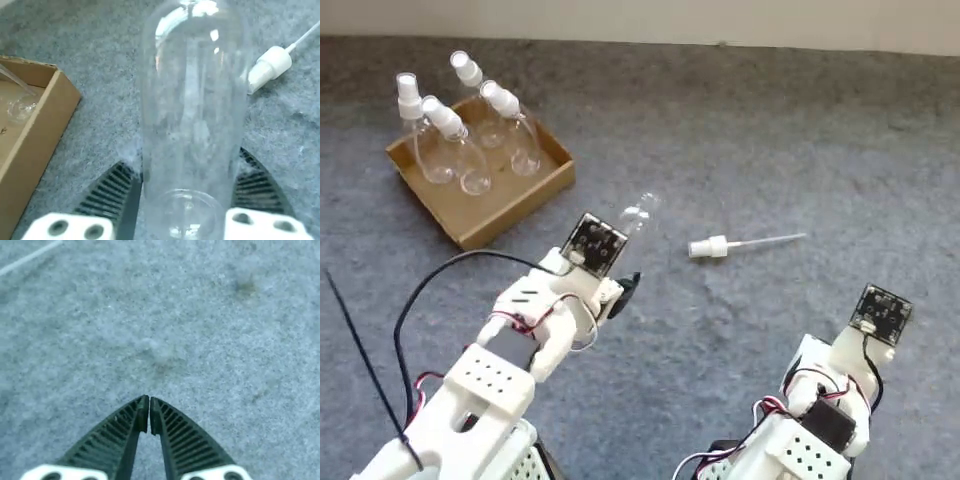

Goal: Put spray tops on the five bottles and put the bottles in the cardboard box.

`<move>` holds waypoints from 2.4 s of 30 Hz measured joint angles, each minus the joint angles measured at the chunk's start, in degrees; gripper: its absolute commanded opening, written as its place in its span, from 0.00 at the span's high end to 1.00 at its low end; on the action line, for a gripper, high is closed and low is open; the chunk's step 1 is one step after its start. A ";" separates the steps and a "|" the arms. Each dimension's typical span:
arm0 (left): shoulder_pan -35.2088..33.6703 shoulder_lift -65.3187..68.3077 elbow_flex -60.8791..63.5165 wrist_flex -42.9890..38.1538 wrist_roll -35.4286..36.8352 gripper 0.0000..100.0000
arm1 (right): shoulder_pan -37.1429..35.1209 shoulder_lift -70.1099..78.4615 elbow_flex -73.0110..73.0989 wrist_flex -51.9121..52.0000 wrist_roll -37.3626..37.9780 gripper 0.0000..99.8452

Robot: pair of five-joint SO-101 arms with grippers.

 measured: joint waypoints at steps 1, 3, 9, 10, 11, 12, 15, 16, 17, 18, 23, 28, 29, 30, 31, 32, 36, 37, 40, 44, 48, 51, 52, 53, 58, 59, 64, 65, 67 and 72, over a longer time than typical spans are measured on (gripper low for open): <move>-0.53 -1.32 0.97 -0.53 0.00 0.88 | -0.70 0.00 0.00 0.00 0.00 0.99; -1.76 -4.04 2.46 -1.14 0.00 0.88 | -3.52 0.00 0.00 -0.09 0.00 0.99; -3.87 -12.40 8.79 -1.76 0.00 0.88 | -13.01 0.00 0.00 -4.48 8.62 0.99; -3.78 -13.80 10.02 -2.81 0.00 0.88 | -14.15 0.00 0.00 -4.92 11.78 0.99; -3.78 -15.47 11.34 -4.22 0.00 0.88 | -15.21 0.00 0.00 -5.10 14.86 0.99; -3.78 -17.05 12.84 -5.71 0.00 0.88 | -16.18 0.00 0.00 -5.27 18.29 0.99; -3.78 -21.80 16.53 -8.18 0.00 0.88 | -18.73 0.00 0.00 -5.80 26.29 0.99; -3.78 -23.38 17.14 -8.35 0.00 0.88 | -19.52 0.00 0.00 -5.98 27.43 0.99; -3.78 -24.88 17.32 -8.53 0.00 0.88 | -20.31 0.00 0.00 -5.98 27.96 0.99; -3.78 -26.37 17.58 -8.53 0.00 0.88 | -21.27 0.00 0.00 -5.98 28.31 0.99; -4.48 -32.35 17.67 -8.09 0.00 0.88 | -23.38 0.00 0.00 -5.98 29.01 0.99; -4.31 -36.40 17.67 -4.04 0.00 0.88 | -23.65 0.00 -3.08 -2.73 29.01 0.99; -4.31 -37.01 17.67 -3.78 0.00 0.88 | -24.35 0.00 -5.19 -0.79 29.01 0.99; -4.31 -37.54 17.67 -3.78 0.00 0.88 | -24.79 0.00 -7.38 0.97 29.10 0.99; -4.31 -37.89 17.67 -3.78 0.00 0.88 | -24.97 0.00 -9.76 2.81 29.10 0.99; -4.22 -38.24 17.67 -3.78 0.00 0.88 | -25.05 -0.18 -12.22 4.31 29.10 0.98; -4.31 -38.86 17.67 -3.78 0.00 0.88 | -26.11 0.44 -18.64 6.15 29.10 0.86; -4.22 -38.86 17.67 -3.78 0.00 0.88 | -25.93 1.67 -19.60 6.15 29.10 0.83; -4.31 -38.86 17.67 -3.78 0.00 0.88 | -26.29 7.65 -22.15 6.15 29.10 0.80; -4.22 -38.86 17.67 -3.78 0.00 0.88 | -28.75 17.32 -26.37 4.13 29.27 0.80; -4.22 -38.86 17.67 -3.78 0.00 0.88 | -32.00 26.64 -31.56 3.52 31.65 0.80; -4.22 -38.86 17.67 -3.78 0.00 0.88 | -32.97 35.69 -36.57 3.25 32.18 0.80; -4.22 -38.86 17.67 -3.78 0.00 0.88 | -33.14 38.95 -38.42 3.25 32.35 0.80; -4.22 -38.86 17.67 -3.78 0.00 0.88 | -33.58 42.02 -40.35 3.25 32.62 0.80; -6.24 -38.86 17.67 -3.78 0.00 0.88 | -37.01 57.85 -48.79 3.16 41.49 0.80; -6.86 -38.86 17.67 -3.78 0.00 0.88 | -37.98 60.66 -50.29 3.16 43.52 0.80; -6.95 -38.86 17.67 -3.78 0.00 0.88 | -42.29 72.44 -58.55 3.16 48.44 0.80; -6.95 -38.86 17.67 -3.78 0.00 0.88 | -42.99 74.55 -60.31 3.16 48.62 0.80; -7.03 -38.86 17.67 -3.78 0.00 0.88 | -44.04 78.95 -64.00 3.16 48.97 0.80; -6.95 -38.86 17.67 -3.78 0.00 0.88 | -46.77 92.13 -73.41 4.31 51.78 0.80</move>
